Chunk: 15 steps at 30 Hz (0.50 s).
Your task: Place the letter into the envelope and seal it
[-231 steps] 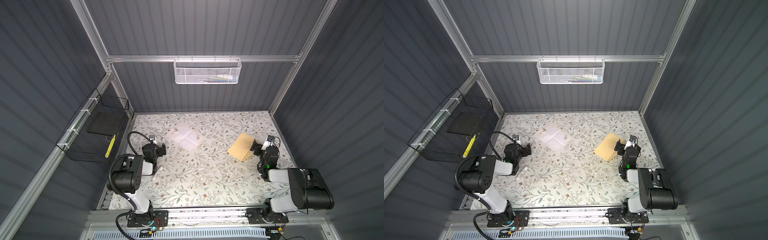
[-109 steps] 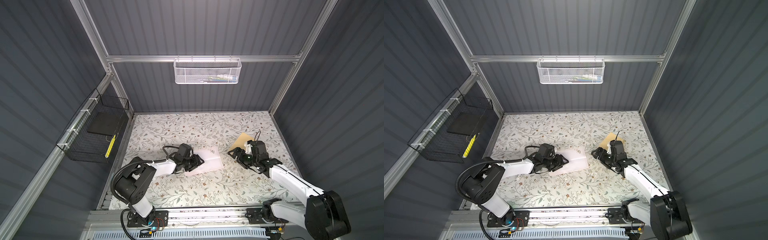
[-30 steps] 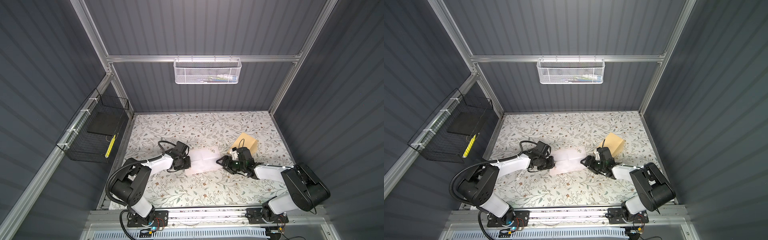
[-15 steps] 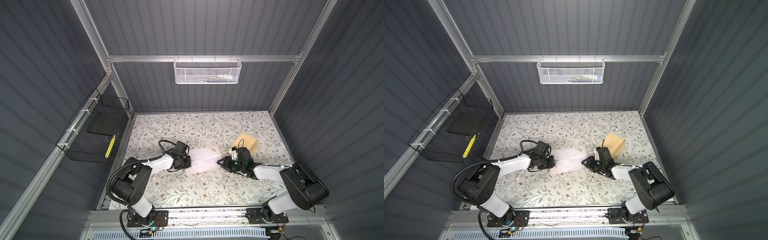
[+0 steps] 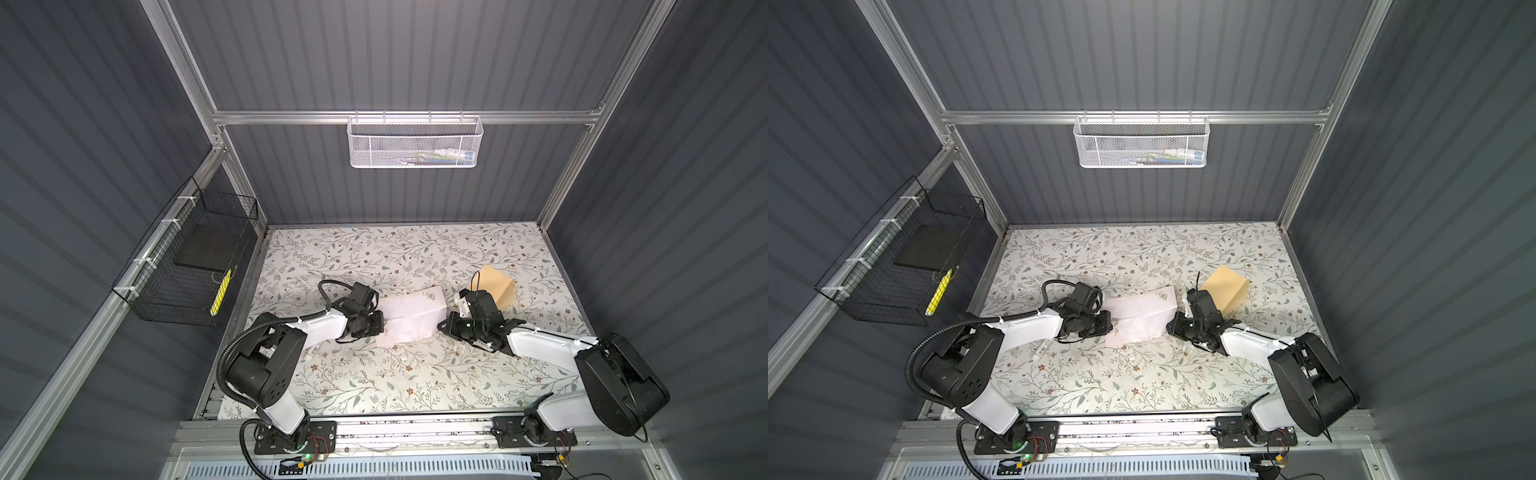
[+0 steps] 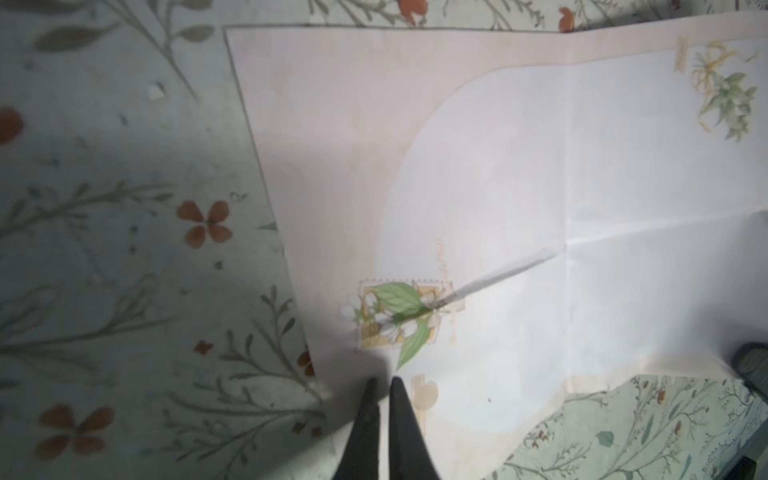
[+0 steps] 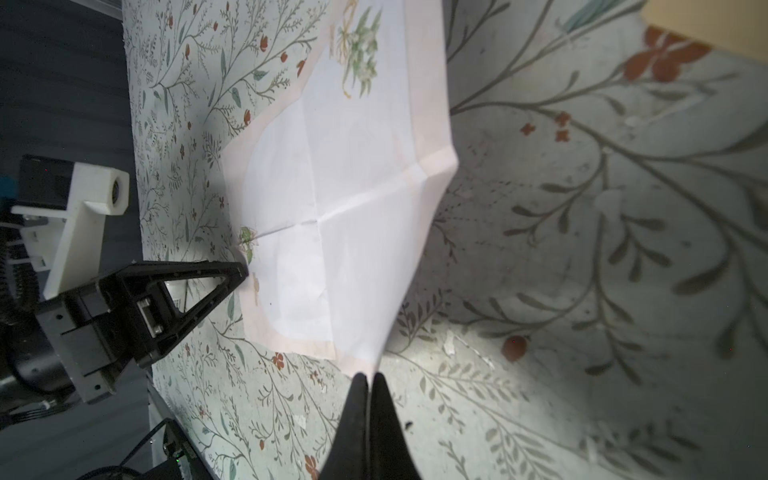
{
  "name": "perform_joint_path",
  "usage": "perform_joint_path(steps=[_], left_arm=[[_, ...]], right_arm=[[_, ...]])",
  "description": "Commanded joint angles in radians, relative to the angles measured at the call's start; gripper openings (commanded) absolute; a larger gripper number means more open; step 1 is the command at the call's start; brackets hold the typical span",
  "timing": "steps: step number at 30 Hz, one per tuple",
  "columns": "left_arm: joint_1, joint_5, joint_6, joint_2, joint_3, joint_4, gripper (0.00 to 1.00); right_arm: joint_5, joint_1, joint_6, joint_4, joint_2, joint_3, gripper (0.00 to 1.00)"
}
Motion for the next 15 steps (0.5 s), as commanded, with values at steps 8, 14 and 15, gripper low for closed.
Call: perform_joint_path(steps=[8, 14, 15], left_arm=[[-0.012, 0.039, -0.001, 0.004, -0.046, -0.008, 0.08], [-0.013, 0.020, 0.021, -0.014, -0.038, -0.032, 0.08], [-0.014, 0.012, 0.026, -0.016, -0.034, -0.041, 0.08]], right_arm=[[0.066, 0.093, -0.087, -0.117, -0.061, 0.048, 0.08], [0.112, 0.133, -0.123, -0.214, -0.071, 0.103, 0.09], [0.117, 0.140, -0.129, -0.229, -0.071, 0.115, 0.10]])
